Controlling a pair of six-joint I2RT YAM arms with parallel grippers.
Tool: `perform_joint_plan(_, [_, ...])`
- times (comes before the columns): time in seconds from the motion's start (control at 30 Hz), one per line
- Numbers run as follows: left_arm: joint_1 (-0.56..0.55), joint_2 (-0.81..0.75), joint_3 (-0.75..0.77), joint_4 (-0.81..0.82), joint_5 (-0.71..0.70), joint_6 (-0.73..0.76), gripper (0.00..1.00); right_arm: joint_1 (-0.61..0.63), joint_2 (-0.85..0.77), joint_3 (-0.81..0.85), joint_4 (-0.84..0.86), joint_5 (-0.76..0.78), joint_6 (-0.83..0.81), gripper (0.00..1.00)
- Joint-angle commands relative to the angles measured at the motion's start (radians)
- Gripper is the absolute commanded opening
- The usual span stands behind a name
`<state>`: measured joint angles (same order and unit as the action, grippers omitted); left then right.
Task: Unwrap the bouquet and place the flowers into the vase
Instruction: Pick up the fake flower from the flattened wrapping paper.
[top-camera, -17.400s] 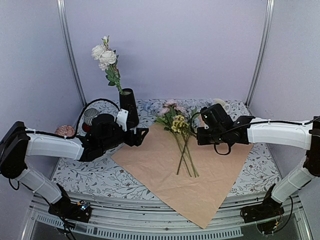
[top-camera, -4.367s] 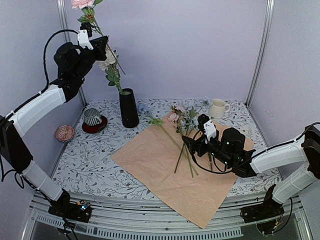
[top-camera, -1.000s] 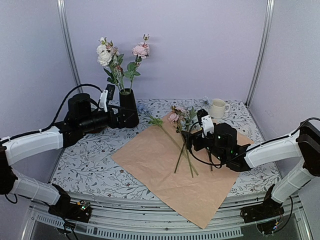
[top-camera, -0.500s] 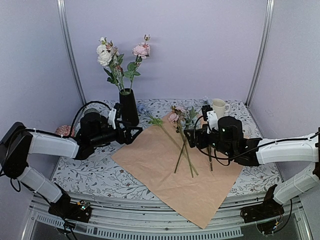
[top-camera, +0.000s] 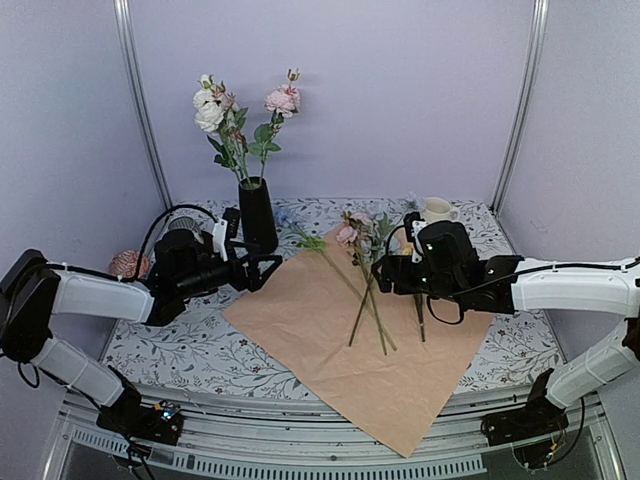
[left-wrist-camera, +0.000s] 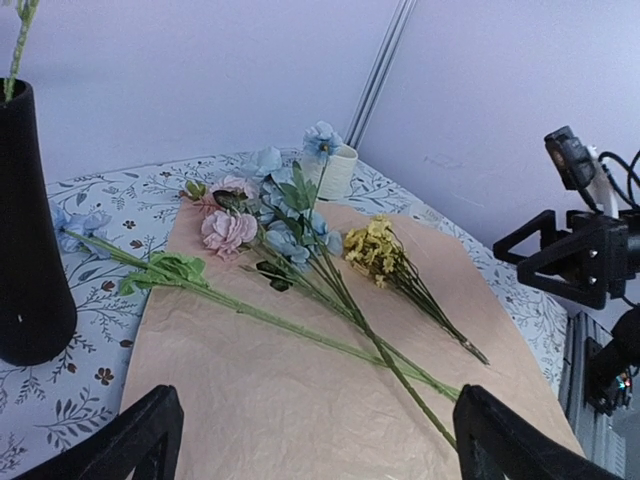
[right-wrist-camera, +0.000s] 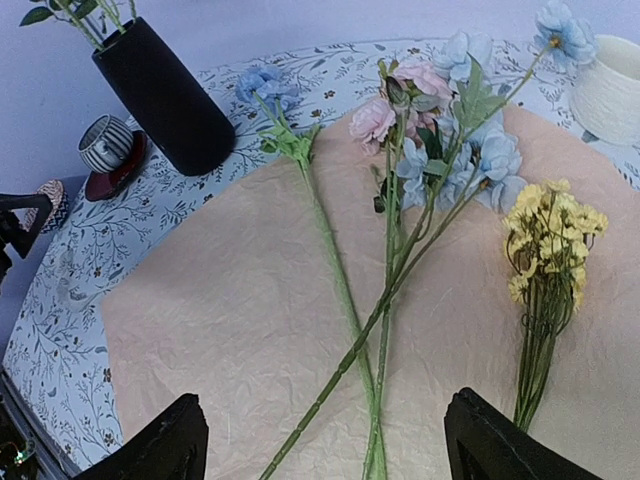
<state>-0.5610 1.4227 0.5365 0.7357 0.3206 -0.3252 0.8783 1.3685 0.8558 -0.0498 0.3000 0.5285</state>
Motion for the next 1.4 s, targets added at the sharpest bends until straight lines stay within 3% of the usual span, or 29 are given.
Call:
perform_joint_plan(0.0, [-0.019, -0.048, -0.020, 0.028, -0.025, 0.016, 0.96, -0.005, 0.023, 0.030, -0.098, 0.028, 0.053, 0.82])
perform_joint_plan(0.4, [-0.023, -0.062, -0.023, 0.018, -0.037, 0.028, 0.96, -0.005, 0.024, 0.067, -0.161, -0.005, 0.051, 0.81])
perform_joint_plan(1.07, [-0.029, -0.053, -0.011, 0.003, -0.045, 0.035, 0.96, -0.005, 0.174, 0.163, -0.259, -0.042, 0.099, 0.79])
perform_joint_plan(1.27, [-0.032, -0.052, -0.009, -0.001, -0.043, 0.034, 0.96, -0.004, 0.276, 0.258, -0.378, -0.046, 0.127, 0.67])
perform_joint_plan(1.37, [-0.034, -0.053, -0.009, -0.002, -0.044, 0.036, 0.96, -0.005, 0.289, 0.276, -0.402, -0.040, 0.134, 0.66])
